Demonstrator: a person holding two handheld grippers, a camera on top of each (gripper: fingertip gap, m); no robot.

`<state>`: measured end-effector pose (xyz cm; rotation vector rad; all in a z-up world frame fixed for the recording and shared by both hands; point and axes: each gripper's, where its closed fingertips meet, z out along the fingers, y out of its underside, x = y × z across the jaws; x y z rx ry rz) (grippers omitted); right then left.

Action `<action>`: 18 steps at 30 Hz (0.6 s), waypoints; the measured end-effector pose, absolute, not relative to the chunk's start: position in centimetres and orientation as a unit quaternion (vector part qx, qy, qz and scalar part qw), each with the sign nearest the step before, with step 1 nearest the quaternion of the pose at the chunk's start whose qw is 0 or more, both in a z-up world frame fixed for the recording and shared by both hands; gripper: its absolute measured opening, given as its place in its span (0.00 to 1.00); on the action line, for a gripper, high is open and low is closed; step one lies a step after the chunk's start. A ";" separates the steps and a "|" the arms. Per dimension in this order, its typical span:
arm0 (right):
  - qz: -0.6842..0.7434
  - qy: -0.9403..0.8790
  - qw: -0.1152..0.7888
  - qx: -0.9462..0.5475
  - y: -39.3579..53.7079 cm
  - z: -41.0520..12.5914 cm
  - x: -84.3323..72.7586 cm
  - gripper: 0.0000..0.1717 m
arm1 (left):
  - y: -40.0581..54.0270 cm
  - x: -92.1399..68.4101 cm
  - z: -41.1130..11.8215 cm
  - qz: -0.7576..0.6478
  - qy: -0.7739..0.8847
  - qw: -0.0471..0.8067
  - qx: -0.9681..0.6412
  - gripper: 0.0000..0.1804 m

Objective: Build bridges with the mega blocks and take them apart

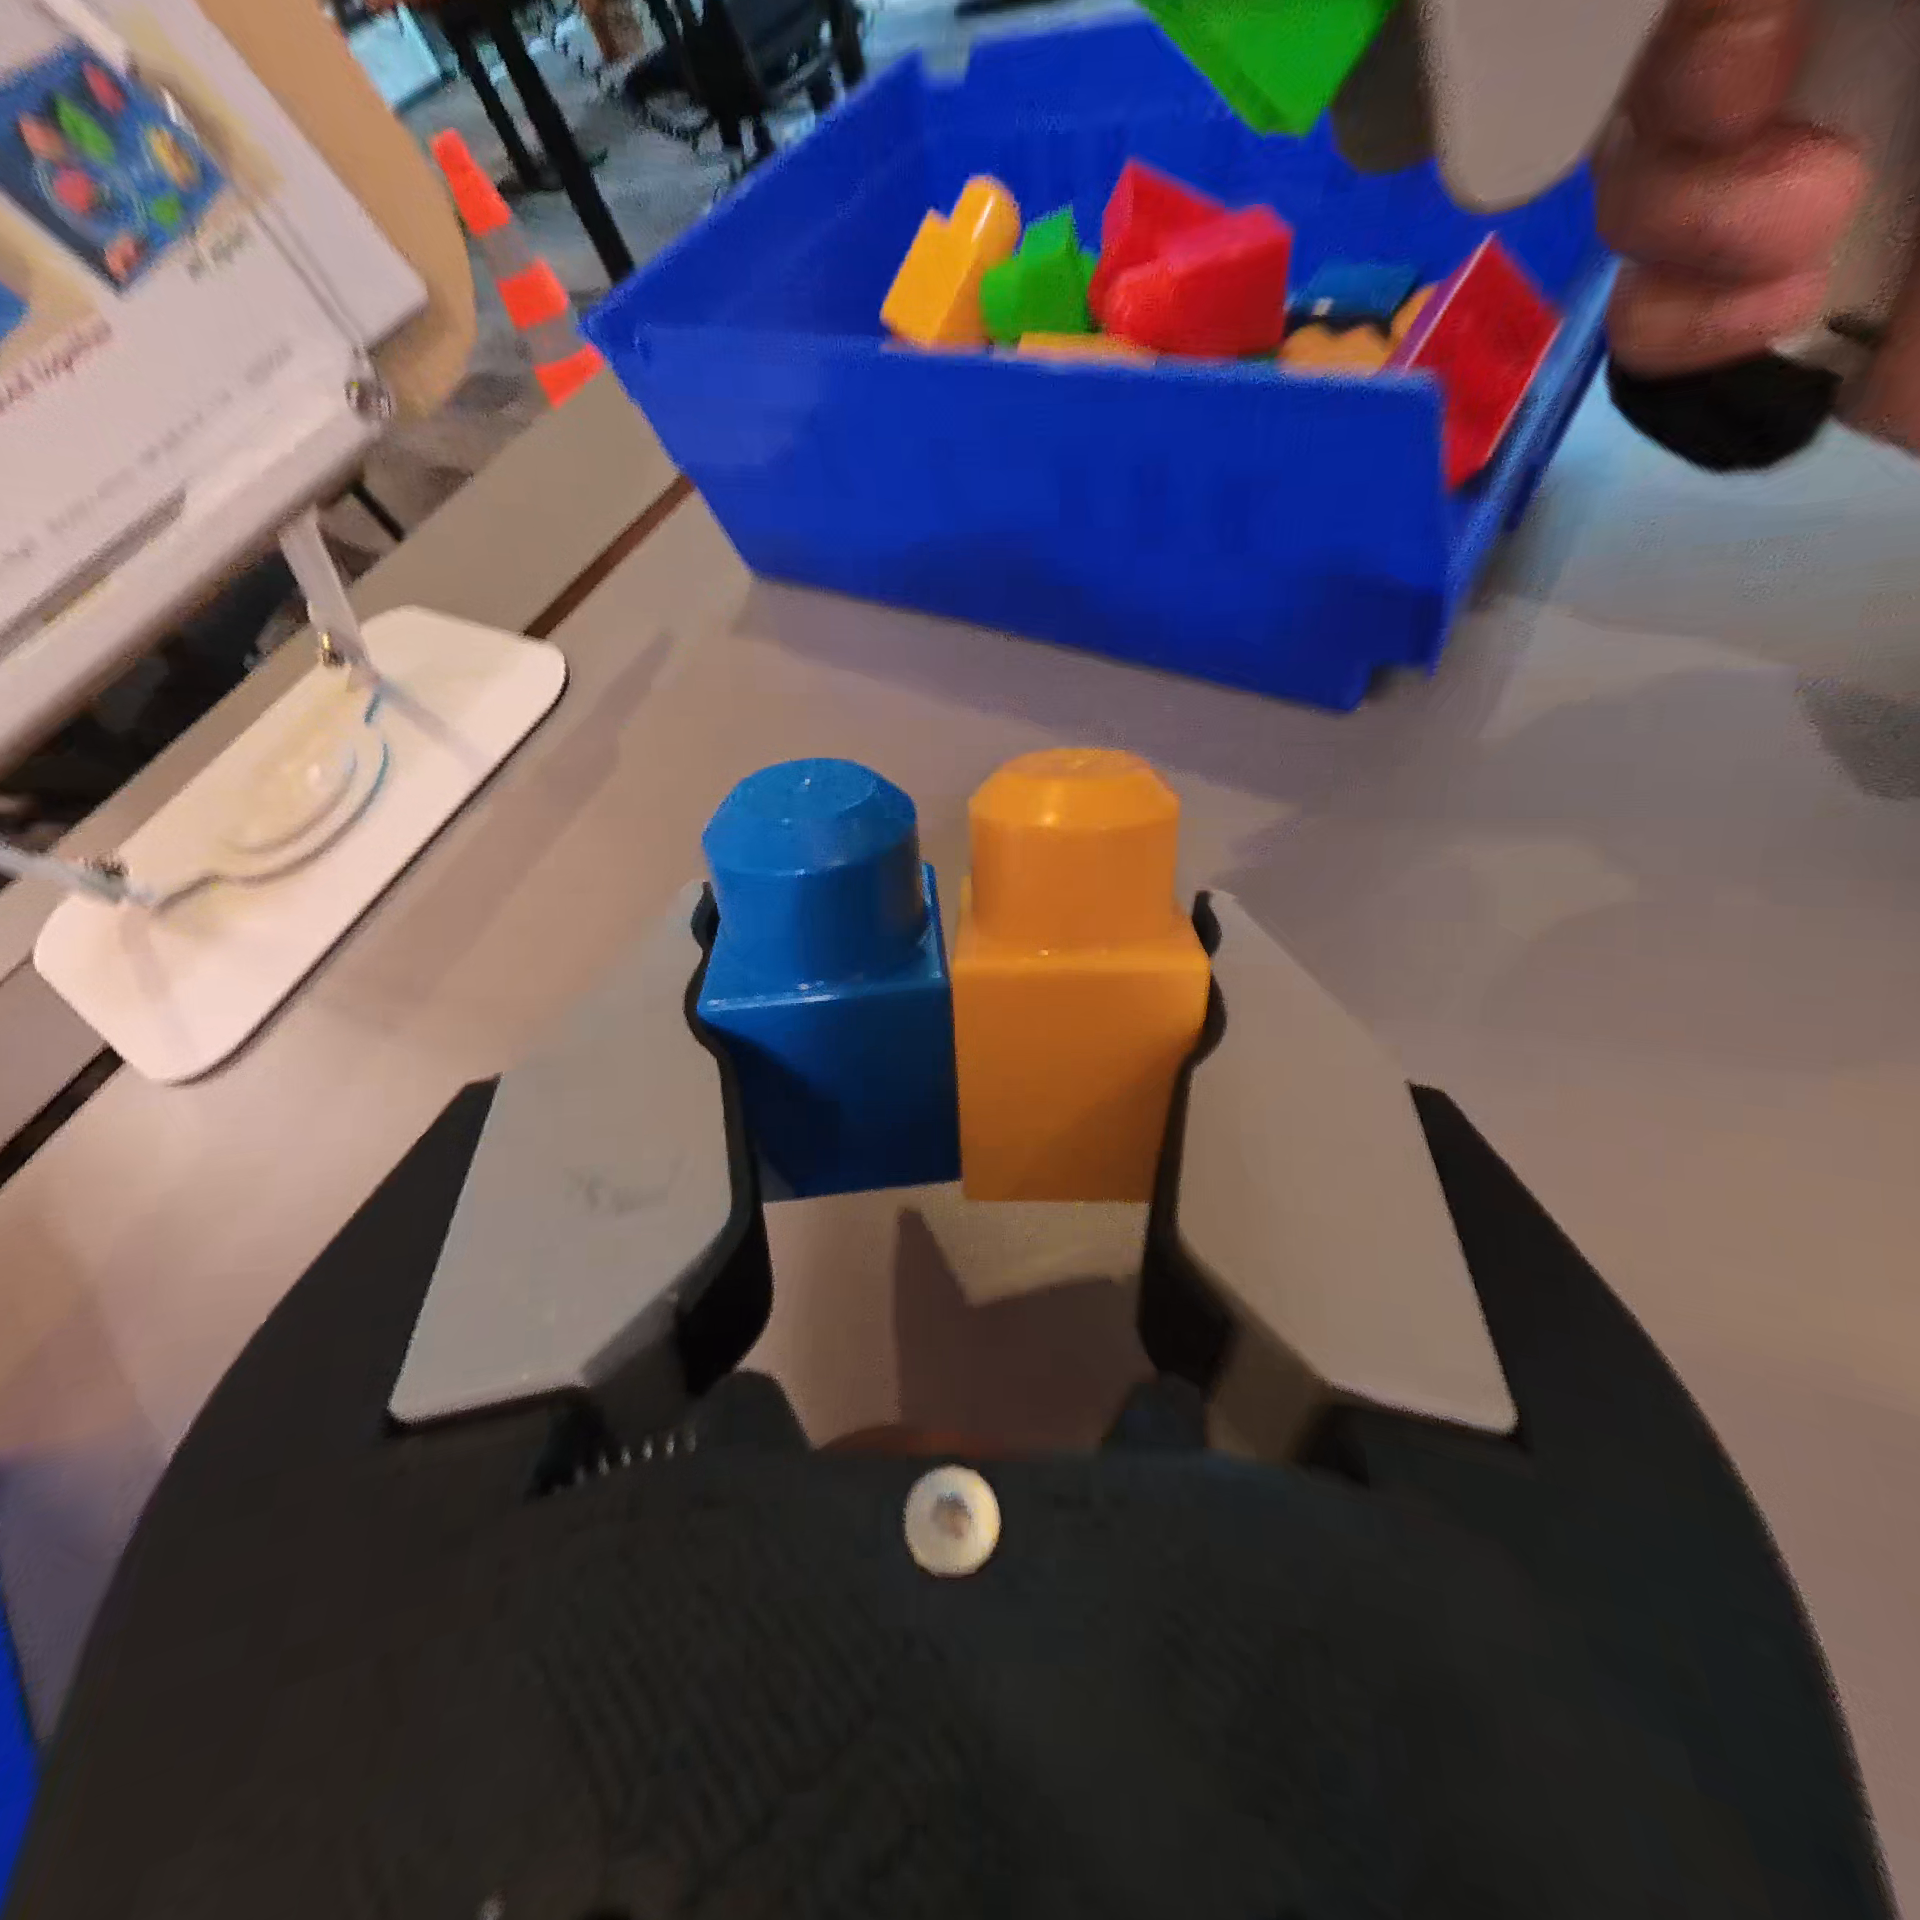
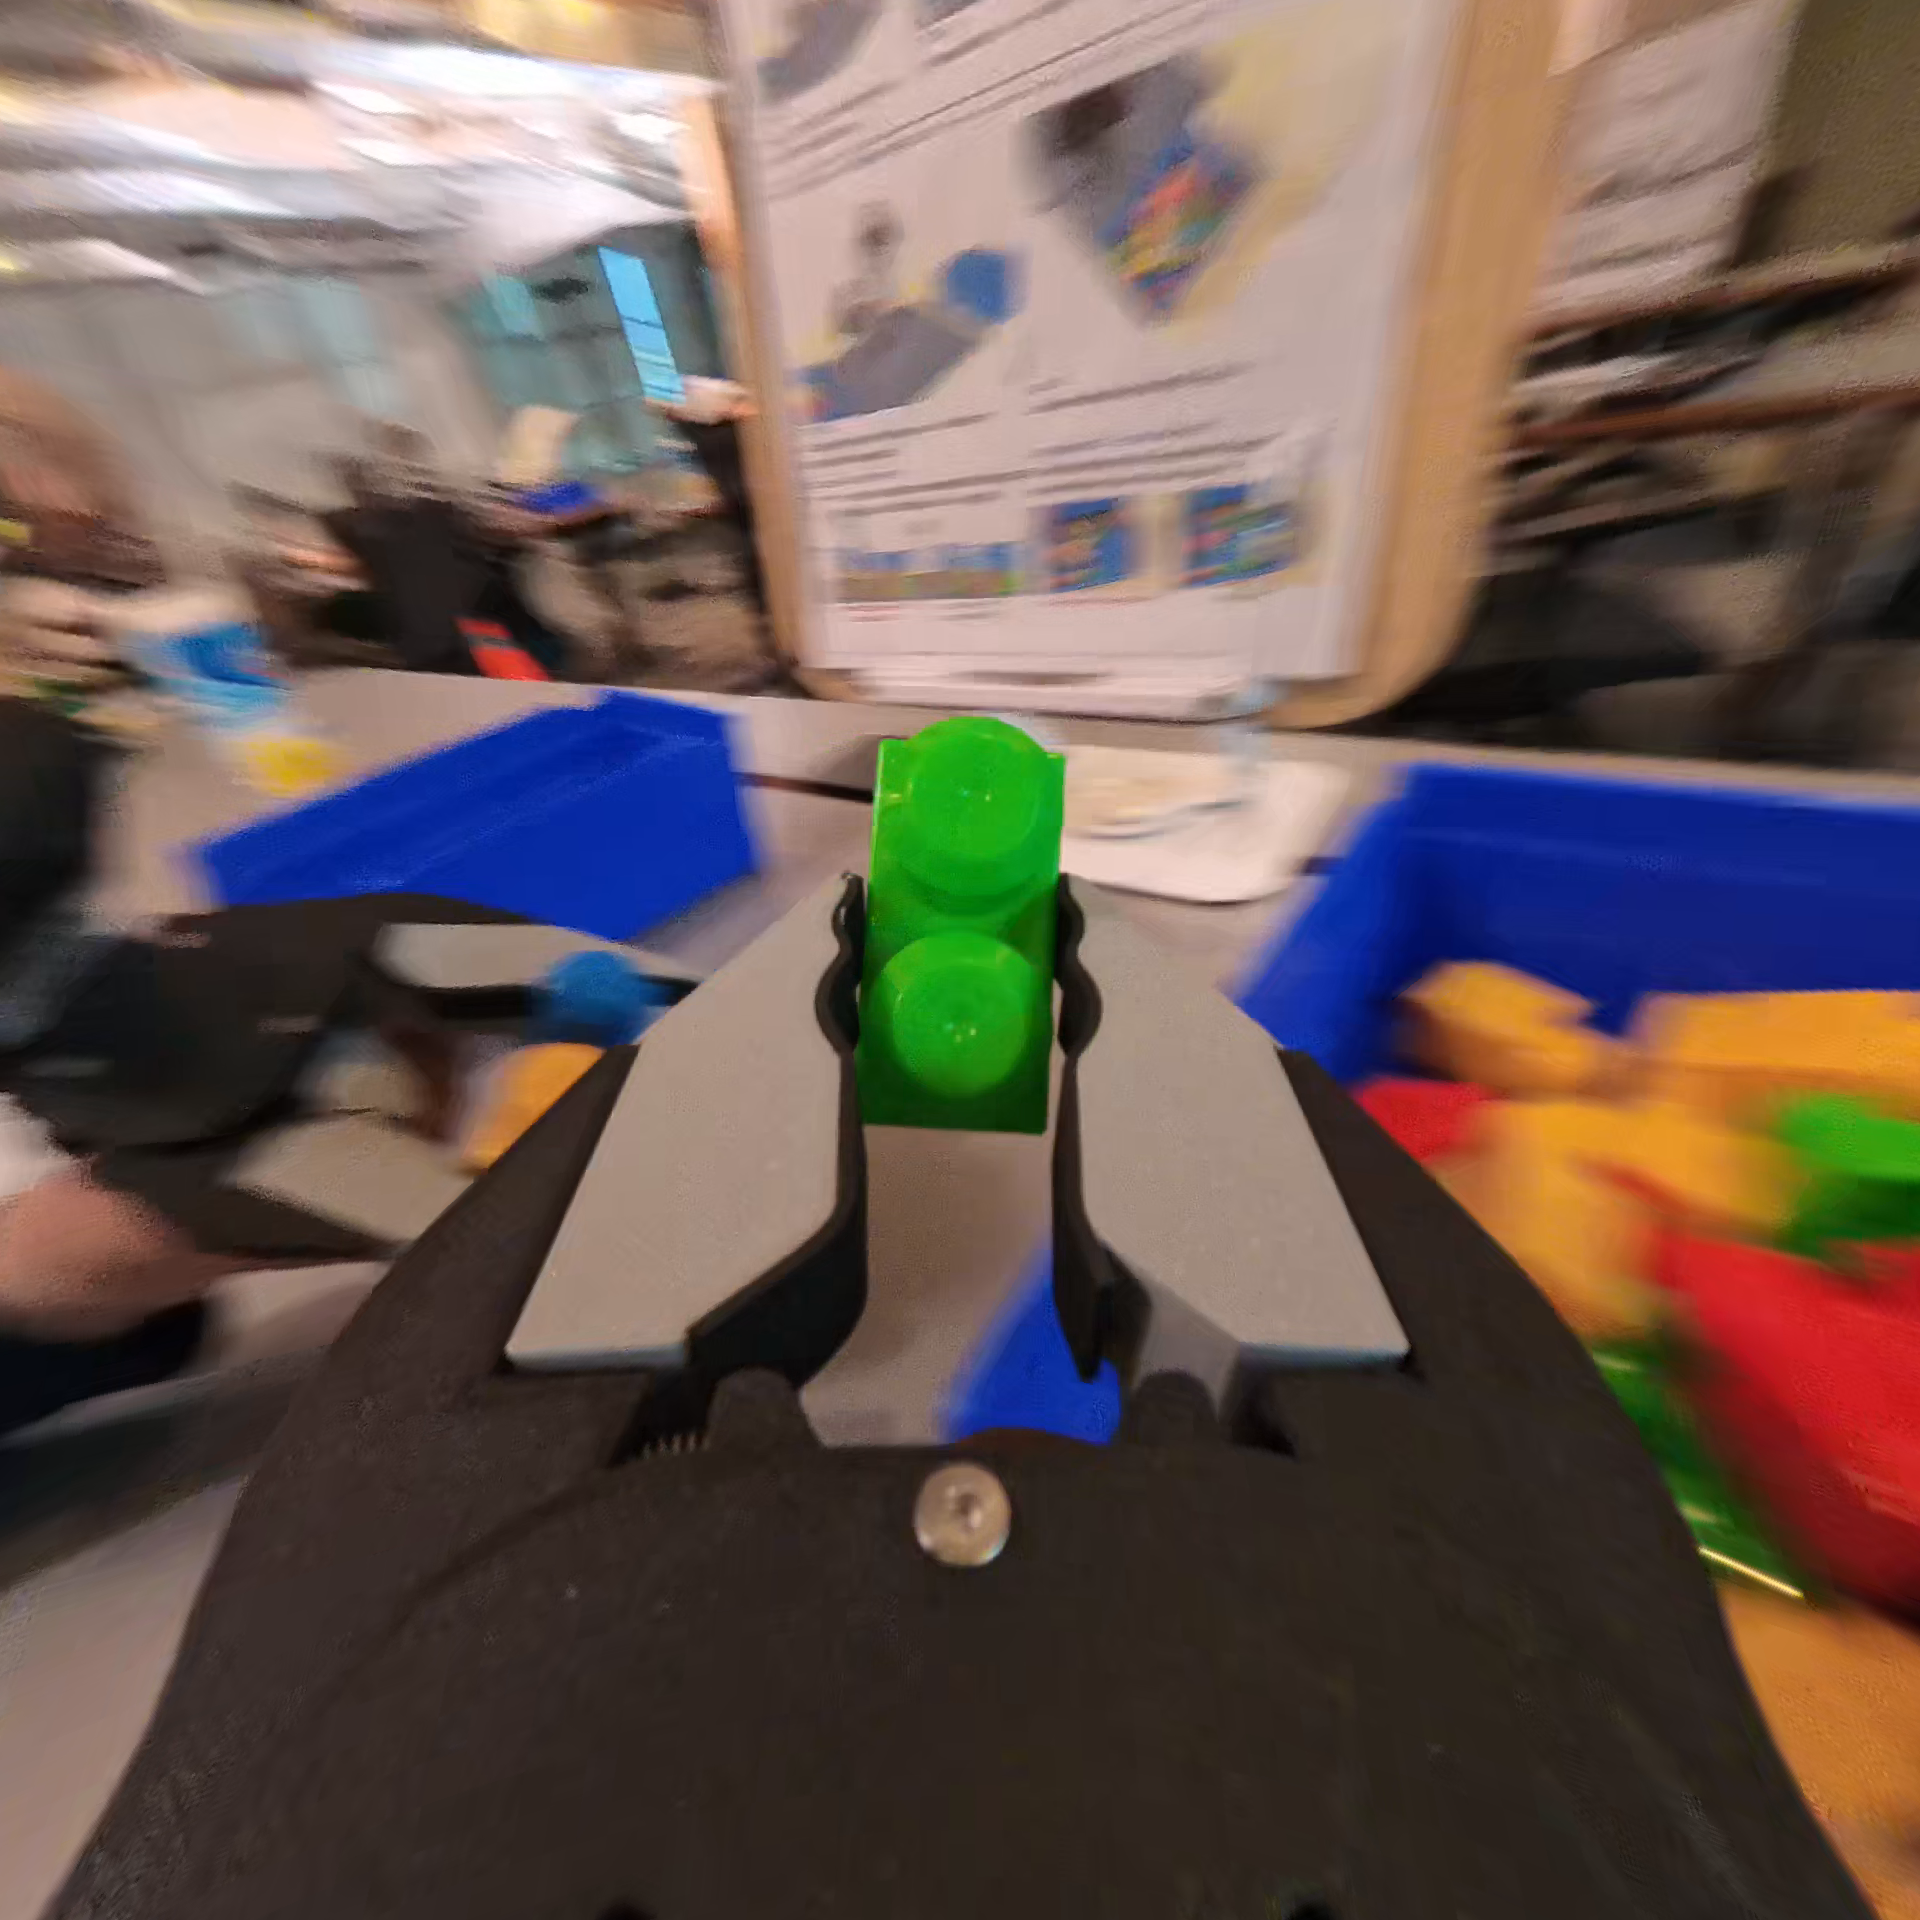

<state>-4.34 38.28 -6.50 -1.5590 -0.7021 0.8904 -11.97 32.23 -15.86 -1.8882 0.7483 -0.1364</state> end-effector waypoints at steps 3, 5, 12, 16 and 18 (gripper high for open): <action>0.175 -0.270 0.576 -0.751 44.3 -9.4 2.8 0.19 | 33.7 -8.0 -12.6 -0.083 0.332 0.535 -0.773 0.49; 0.173 -0.260 0.522 -0.794 45.7 -12.2 4.2 0.22 | 36.1 -4.2 -9.7 -0.084 0.351 0.540 -0.760 0.49; 0.197 -0.165 0.615 -0.745 47.0 -8.5 9.2 0.33 | 46.2 2.3 -10.6 -0.138 0.207 0.399 -0.883 0.53; 0.241 -0.173 0.606 -0.738 46.6 -8.2 8.6 0.34 | 45.2 -0.3 -9.8 -0.138 0.147 0.451 -0.870 0.54; 0.268 -0.192 0.600 -0.729 45.8 -7.9 7.5 0.34 | 42.6 -3.4 -9.3 -0.119 0.142 0.479 -0.858 0.53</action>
